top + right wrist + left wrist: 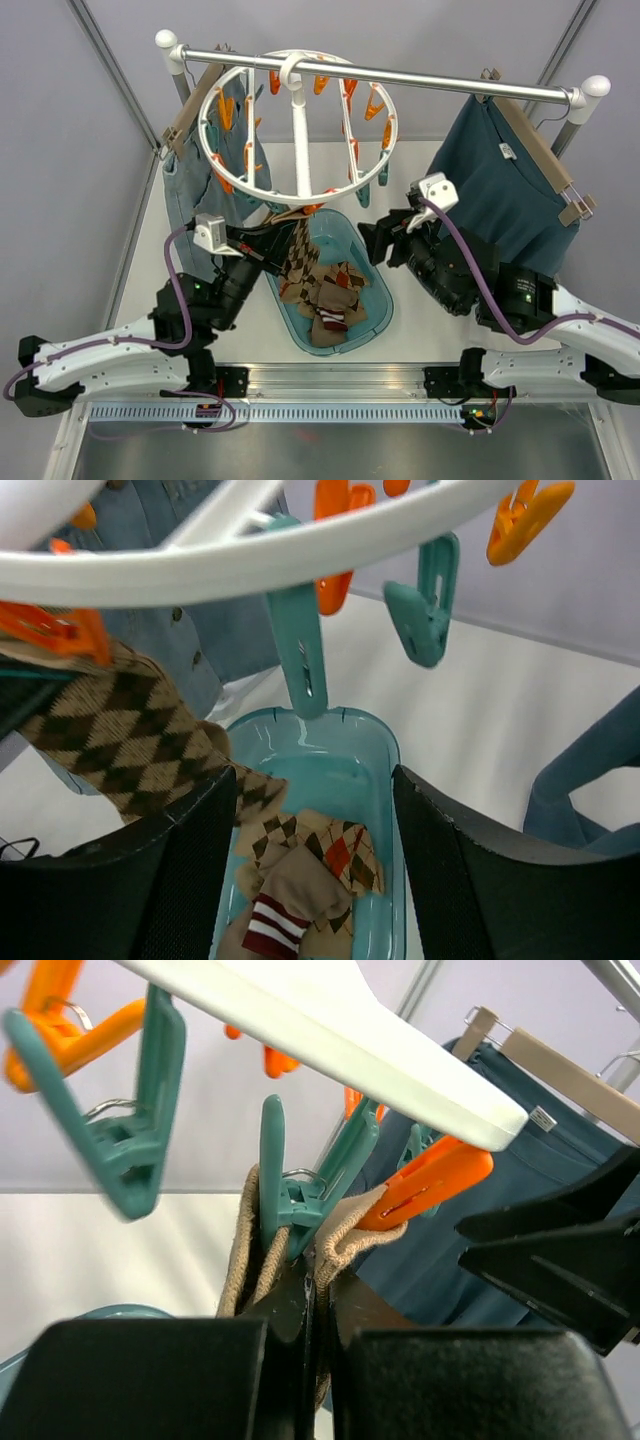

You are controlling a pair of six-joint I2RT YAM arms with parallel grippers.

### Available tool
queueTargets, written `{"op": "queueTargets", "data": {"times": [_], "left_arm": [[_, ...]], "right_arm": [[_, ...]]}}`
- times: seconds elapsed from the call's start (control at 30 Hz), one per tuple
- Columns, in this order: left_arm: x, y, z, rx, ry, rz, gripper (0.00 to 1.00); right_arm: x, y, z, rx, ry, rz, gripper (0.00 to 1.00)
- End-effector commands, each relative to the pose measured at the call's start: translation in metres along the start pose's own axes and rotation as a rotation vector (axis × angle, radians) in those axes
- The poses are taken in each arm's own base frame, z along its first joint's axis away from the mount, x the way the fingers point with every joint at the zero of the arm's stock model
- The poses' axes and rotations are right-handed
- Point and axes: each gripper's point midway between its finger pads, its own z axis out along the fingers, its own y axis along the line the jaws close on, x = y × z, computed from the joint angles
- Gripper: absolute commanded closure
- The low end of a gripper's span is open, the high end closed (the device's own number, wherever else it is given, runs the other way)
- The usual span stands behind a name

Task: Clip the socks to the hanger
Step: Clamp the sock onto the hanger, then pick up the sock from the bin.

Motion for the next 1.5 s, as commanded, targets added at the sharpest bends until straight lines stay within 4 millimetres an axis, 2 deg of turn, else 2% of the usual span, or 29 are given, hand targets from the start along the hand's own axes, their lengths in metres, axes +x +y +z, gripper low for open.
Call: {"op": "queueTargets", "data": {"times": [0.0, 0.2, 0.37, 0.4, 0.47, 0.5, 0.57, 0.6, 0.67, 0.7, 0.77, 0.8, 0.87, 0.9, 0.97, 1.0, 1.1, 1.3, 1.47], "left_arm": [[-0.013, 0.018, -0.009, -0.080, -0.001, -0.027, 0.98], [-0.034, 0.047, -0.026, -0.191, -0.011, 0.000, 0.98], [-0.049, 0.065, -0.032, -0.291, -0.016, 0.059, 0.98], [-0.052, 0.072, -0.033, -0.336, -0.021, 0.070, 0.98], [-0.056, 0.080, -0.036, -0.389, -0.020, 0.097, 0.98], [-0.058, 0.087, -0.039, -0.430, -0.027, 0.104, 0.98], [-0.062, 0.091, -0.041, -0.458, -0.033, 0.120, 0.98], [-0.063, 0.095, -0.042, -0.484, -0.038, 0.123, 0.98], [-0.065, 0.098, -0.042, -0.513, -0.037, 0.146, 0.98], [-0.066, 0.101, -0.044, -0.540, -0.040, 0.154, 0.98], [-0.069, 0.105, -0.044, -0.576, -0.049, 0.175, 0.98], [-0.069, 0.105, -0.044, -0.582, -0.050, 0.183, 0.98], [-0.071, 0.107, -0.042, -0.598, -0.053, 0.210, 0.98], [-0.072, 0.107, -0.041, -0.600, -0.058, 0.207, 0.98], [-0.071, 0.106, -0.039, -0.606, -0.057, 0.215, 0.98], [-0.070, 0.106, -0.038, -0.607, -0.055, 0.219, 0.98], [-0.067, 0.104, -0.035, -0.599, -0.050, 0.225, 0.98], [-0.065, 0.101, -0.032, -0.582, -0.048, 0.221, 0.98], [-0.062, 0.097, -0.030, -0.561, -0.042, 0.220, 0.98]], "right_arm": [[0.016, -0.008, -0.001, 0.042, 0.027, 0.022, 0.30], [0.052, -0.006, 0.006, 0.049, 0.088, -0.018, 0.30], [0.083, -0.003, 0.011, 0.049, 0.133, -0.013, 0.32], [0.098, -0.001, 0.013, 0.042, 0.158, -0.028, 0.32], [0.114, 0.003, 0.015, 0.035, 0.189, -0.015, 0.33], [0.131, 0.003, 0.017, 0.042, 0.219, -0.035, 0.33], [0.147, 0.007, 0.020, 0.029, 0.245, -0.035, 0.34], [0.164, 0.007, 0.021, 0.034, 0.273, -0.043, 0.34], [0.178, 0.017, 0.024, -0.012, 0.295, -0.032, 0.34], [0.196, 0.019, 0.024, -0.027, 0.329, -0.054, 0.34], [0.212, 0.030, 0.025, -0.082, 0.357, -0.044, 0.35], [0.227, 0.032, 0.023, -0.103, 0.387, -0.060, 0.36], [0.238, 0.042, 0.024, -0.155, 0.396, -0.039, 0.36], [0.252, 0.048, 0.021, -0.192, 0.433, -0.043, 0.37], [0.262, 0.060, 0.021, -0.247, 0.453, -0.033, 0.40], [0.274, 0.064, 0.018, -0.274, 0.488, -0.036, 0.41], [0.291, 0.071, 0.016, -0.311, 0.523, -0.038, 0.43], [0.311, 0.085, 0.014, -0.356, 0.566, -0.037, 0.43], [0.328, 0.083, 0.018, -0.293, 0.596, -0.091, 0.44]]}}
